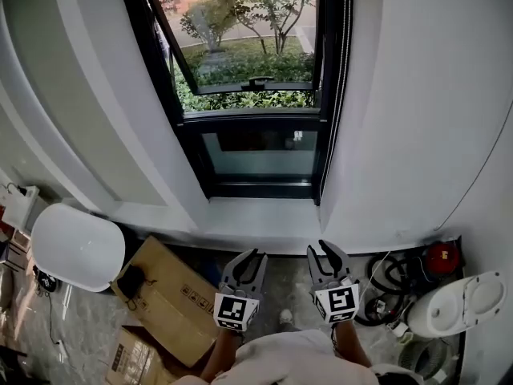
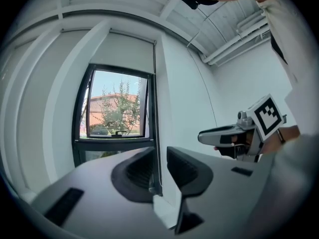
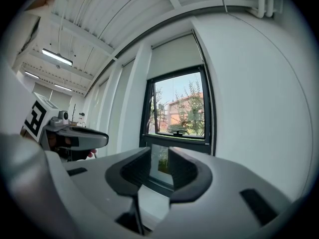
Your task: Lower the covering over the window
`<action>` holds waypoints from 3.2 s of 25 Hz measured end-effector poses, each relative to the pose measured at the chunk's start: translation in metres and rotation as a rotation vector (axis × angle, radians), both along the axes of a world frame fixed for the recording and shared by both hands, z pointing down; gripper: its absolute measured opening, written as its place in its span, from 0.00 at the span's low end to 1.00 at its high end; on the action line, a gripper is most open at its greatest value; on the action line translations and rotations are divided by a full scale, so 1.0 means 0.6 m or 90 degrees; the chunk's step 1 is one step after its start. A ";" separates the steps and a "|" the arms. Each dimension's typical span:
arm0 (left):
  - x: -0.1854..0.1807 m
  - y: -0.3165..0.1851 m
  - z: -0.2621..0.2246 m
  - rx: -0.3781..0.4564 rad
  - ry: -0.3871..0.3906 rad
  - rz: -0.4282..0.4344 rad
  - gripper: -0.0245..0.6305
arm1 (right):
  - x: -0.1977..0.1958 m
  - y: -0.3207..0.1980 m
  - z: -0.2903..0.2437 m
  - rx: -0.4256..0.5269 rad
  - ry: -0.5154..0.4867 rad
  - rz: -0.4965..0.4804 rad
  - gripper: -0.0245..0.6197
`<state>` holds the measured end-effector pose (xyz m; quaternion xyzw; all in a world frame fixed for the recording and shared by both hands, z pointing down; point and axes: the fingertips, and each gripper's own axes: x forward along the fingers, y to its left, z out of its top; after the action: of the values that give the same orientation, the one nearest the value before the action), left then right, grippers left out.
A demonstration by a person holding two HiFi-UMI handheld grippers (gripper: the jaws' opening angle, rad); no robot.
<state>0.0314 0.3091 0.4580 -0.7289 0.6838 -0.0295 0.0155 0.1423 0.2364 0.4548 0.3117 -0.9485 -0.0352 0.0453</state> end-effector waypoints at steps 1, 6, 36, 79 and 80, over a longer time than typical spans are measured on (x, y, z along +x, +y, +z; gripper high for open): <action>-0.001 -0.012 0.001 -0.003 -0.001 -0.001 0.16 | -0.002 -0.012 0.001 -0.004 -0.002 -0.001 0.20; 0.000 -0.069 0.002 -0.016 -0.010 -0.003 0.16 | -0.004 -0.069 0.010 -0.025 -0.010 -0.007 0.20; -0.095 -0.258 0.020 -0.007 0.000 -0.003 0.15 | -0.090 -0.257 0.023 -0.023 0.001 0.011 0.18; -0.270 -0.647 0.005 0.018 0.021 0.240 0.14 | -0.263 -0.580 0.005 -0.005 0.038 0.226 0.17; -0.267 -0.654 0.004 0.018 0.022 0.250 0.14 | -0.261 -0.586 0.004 -0.003 0.039 0.234 0.17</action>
<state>-0.1286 -0.0834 0.4603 -0.8484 0.5289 -0.0039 0.0199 -0.0141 -0.1150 0.4571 0.4784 -0.8738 -0.0332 0.0803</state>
